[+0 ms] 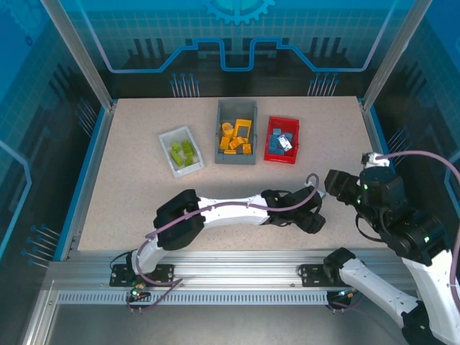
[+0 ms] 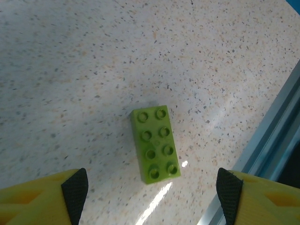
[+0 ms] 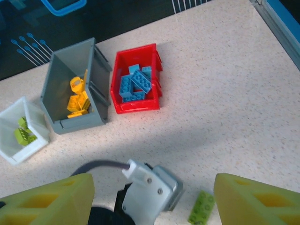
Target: Sort the legos into containers by color
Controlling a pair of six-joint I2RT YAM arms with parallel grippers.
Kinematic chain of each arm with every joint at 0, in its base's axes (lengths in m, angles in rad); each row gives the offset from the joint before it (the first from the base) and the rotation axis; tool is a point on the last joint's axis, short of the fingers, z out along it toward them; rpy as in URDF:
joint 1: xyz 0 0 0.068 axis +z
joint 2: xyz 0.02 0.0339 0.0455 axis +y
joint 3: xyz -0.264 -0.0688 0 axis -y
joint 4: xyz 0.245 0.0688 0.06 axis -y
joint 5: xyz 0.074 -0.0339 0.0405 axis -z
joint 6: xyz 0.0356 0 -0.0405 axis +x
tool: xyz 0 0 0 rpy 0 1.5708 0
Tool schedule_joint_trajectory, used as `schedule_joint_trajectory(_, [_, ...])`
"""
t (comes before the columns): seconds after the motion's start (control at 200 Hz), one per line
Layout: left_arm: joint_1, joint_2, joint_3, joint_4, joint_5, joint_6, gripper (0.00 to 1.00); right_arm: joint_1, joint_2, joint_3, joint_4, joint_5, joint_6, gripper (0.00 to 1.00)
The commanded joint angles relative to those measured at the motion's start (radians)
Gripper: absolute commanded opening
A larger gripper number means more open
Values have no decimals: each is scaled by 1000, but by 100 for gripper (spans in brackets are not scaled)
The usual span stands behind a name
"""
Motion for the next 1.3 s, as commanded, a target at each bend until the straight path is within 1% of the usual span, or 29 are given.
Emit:
schedule_joint_trajectory(0.0, [-9, 59, 85, -30, 54, -3, 78, -10, 1, -15, -80, 25, 29, 70])
schedule_joint_trajectory(0.325, [-18, 222, 284, -211, 1, 13, 78, -13, 3, -14, -72, 28, 45, 70])
schedule_joint_trajectory(0.425, [-19, 253, 314, -241, -6, 16, 79, -12, 0, -15, -67, 30, 50, 70])
schedule_joint_trajectory(0.465, [-20, 262, 318, -243, -2, 22, 81, -13, -1, -16, -67, 31, 50, 70])
schedule_joint_trajectory(0.565, [-23, 297, 358, -276, -16, 34, 80, -14, -2, -21, -65, 36, 54, 71])
schedule_joint_trajectory(0.655, [-26, 338, 405, -312, -42, 59, 74, -14, -4, -24, -59, 32, 57, 71])
schedule_joint_trajectory(0.79, [-28, 390, 464, -364, -75, 74, 61, -14, -6, -26, -59, 36, 62, 71])
schedule_joint_trajectory(0.915, [-26, 381, 446, -355, -109, 84, 35, -15, -10, -37, -59, 33, 63, 71])
schedule_joint_trajectory(0.965, [-27, 368, 431, -347, -126, 84, 28, -15, -12, -39, -62, 31, 68, 71])
schedule_joint_trajectory(1.06, [-25, 318, 384, -323, -167, 75, 27, -15, -16, -35, -70, 35, 72, 70])
schedule_joint_trajectory(1.14, [-19, 251, 311, -292, -190, 60, 27, -15, -11, -18, -82, 46, 64, 69])
schedule_joint_trajectory(1.236, [-5, 129, 192, -256, -213, 31, 27, -15, -1, 9, -89, 60, 41, 69])
schedule_joint_trajectory(1.296, [17, 39, 101, -231, -216, 1, 27, -15, 12, 28, -75, 47, 8, 69])
